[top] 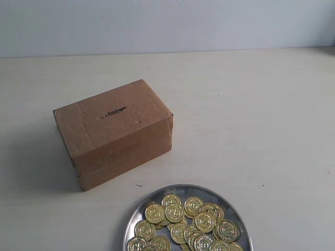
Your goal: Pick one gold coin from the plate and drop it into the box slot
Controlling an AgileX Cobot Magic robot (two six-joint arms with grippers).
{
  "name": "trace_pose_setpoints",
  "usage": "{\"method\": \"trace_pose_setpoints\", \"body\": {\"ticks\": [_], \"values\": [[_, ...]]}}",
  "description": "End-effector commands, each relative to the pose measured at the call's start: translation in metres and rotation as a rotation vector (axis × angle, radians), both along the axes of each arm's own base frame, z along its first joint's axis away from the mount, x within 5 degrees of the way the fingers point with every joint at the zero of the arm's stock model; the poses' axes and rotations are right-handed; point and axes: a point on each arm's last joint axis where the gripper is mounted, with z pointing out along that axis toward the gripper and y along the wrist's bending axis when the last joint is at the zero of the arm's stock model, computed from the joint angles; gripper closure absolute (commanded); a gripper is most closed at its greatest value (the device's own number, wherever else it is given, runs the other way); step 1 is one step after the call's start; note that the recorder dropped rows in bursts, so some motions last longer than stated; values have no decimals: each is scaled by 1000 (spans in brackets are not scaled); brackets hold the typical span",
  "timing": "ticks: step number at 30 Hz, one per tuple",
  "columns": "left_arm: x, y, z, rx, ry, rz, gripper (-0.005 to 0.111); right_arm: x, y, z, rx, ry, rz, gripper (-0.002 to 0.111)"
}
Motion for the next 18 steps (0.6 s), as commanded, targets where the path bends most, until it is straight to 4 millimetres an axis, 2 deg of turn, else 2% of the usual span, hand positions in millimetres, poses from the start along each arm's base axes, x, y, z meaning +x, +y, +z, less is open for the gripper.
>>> {"method": "trace_pose_setpoints", "body": {"ticks": [1,10,15,18], "values": [[0,0,-1,-30,3,2,107,0,-1,-3,-5,19,-9,108],[0,-1,-2,-32,13,0,107,-1,-1,-7,16,66,-12,108],[0,-1,-2,-166,21,32,107,-1,1,-8,72,66,-5,108],[0,-1,-2,-168,21,32,107,-1,1,-8,85,65,-4,108]]}}
